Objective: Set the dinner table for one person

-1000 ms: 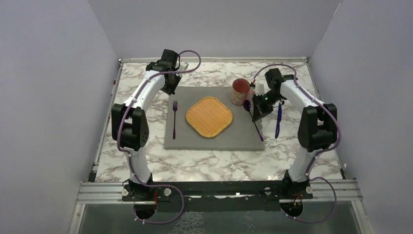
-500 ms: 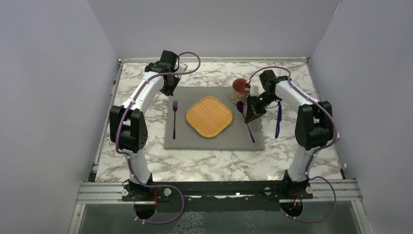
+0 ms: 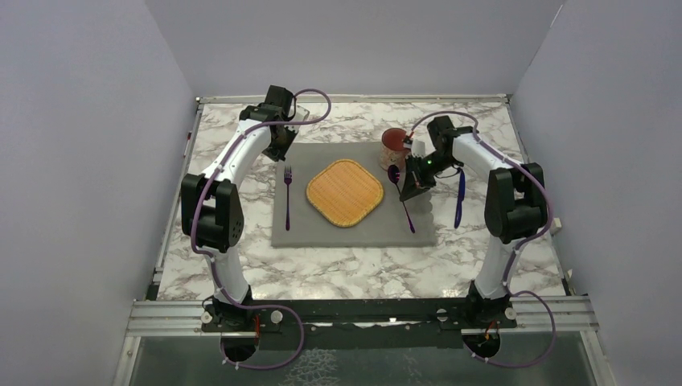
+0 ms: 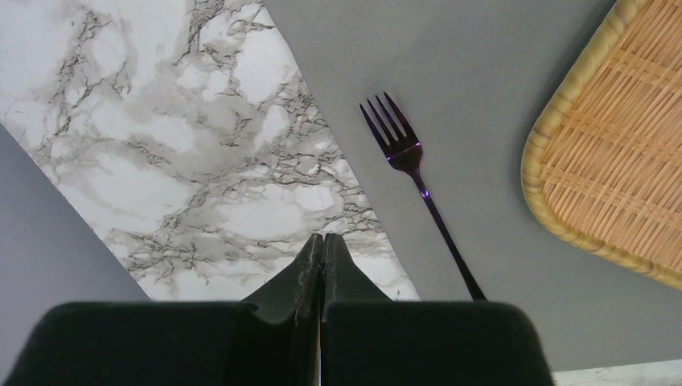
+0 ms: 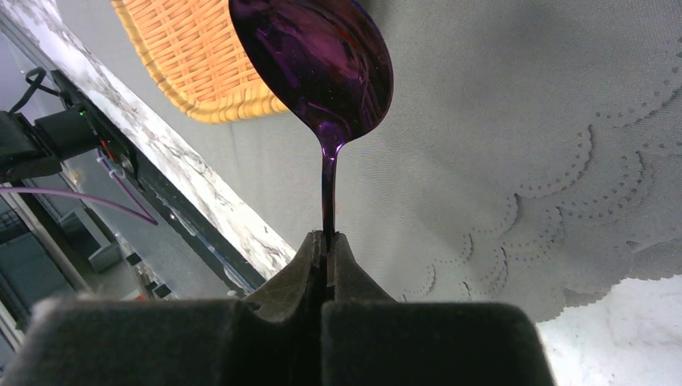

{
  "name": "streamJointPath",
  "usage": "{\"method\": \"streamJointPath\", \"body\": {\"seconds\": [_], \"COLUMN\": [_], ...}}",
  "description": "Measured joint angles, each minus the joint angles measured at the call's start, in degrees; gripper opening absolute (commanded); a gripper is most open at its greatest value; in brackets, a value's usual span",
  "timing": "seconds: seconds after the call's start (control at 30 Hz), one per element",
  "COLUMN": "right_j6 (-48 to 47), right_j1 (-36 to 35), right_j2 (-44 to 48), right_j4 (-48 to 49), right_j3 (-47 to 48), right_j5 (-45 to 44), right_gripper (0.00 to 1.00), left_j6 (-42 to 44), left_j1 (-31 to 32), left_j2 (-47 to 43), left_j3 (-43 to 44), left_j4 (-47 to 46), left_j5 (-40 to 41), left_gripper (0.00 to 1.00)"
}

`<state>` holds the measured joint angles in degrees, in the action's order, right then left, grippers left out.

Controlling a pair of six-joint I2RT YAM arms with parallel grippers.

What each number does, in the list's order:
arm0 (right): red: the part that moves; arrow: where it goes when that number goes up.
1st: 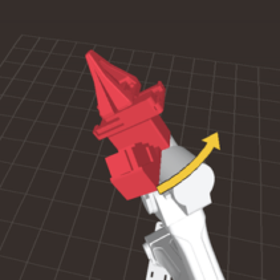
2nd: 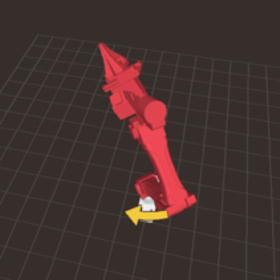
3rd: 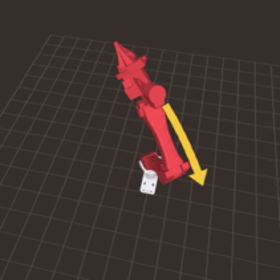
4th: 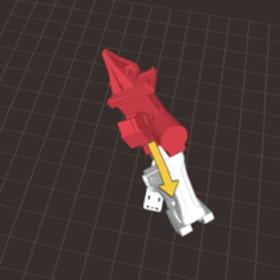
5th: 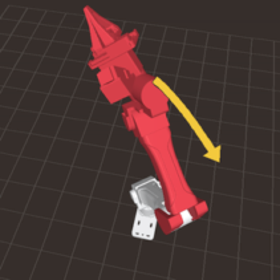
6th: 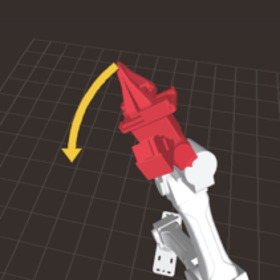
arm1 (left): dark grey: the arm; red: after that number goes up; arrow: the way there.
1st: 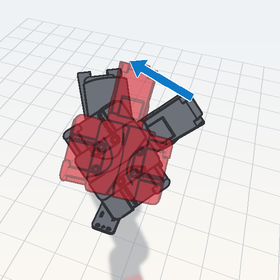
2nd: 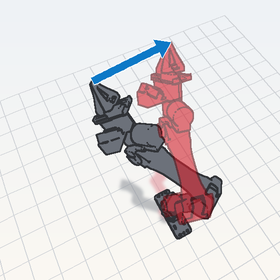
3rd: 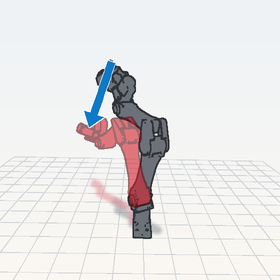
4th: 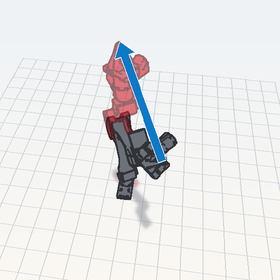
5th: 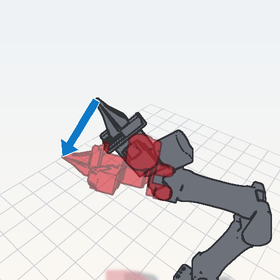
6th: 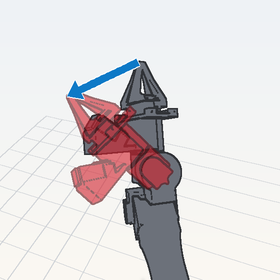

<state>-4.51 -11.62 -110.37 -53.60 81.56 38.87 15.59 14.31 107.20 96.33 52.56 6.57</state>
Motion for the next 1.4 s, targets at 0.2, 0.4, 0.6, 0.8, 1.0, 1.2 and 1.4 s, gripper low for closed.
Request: {"method": "streamJointPath", "body": {"seconds": [0.2,0.4,0.6,0.8,1.0,1.2,1.4], "right_j6": [-0.02,0.68,1.44,1.53,1.55,1.73,1.44], "right_j1": [0.0,-0.13,-0.33,-0.33,-0.33,-0.33,-0.33], "right_j2": [0.94,2.82,3.69,7.04,7.93,7.93,7.93], "right_j4": [1.46,1.31,1.18,1.2,1.25,1.25,1.27], "right_j3": [-1.73,-5.33,-4.79,-3.89,-3.89,-3.8,-3.8], "right_j5": [0.0,-1.2,-2.67,-4.22,-4.98,-5.25,-5.77], "right_gripper": [0.01,0.0,0.01,0.01,0.01,0.4,0.41], "left_j6": [0.04,0.04,0.09,0.09,0.11,0.11,0.13], "left_j1": [0.0,0.0,0.0,0.07,0.09,0.09,0.2], "left_j2": [-0.07,-0.07,-0.07,-0.07,-0.07,-0.07,-0.07], "left_j3": [-0.63,-0.55,0.07,0.44,0.44,0.44,0.44], "left_j4": [0.28,0.28,0.31,0.31,0.33,0.33,0.33], "left_j5": [0.15,0.15,0.17,0.17,0.2,0.31,0.33], "left_gripper": [0.01,0.01,0.01,0.01,0.01,0.01,0.01]}}
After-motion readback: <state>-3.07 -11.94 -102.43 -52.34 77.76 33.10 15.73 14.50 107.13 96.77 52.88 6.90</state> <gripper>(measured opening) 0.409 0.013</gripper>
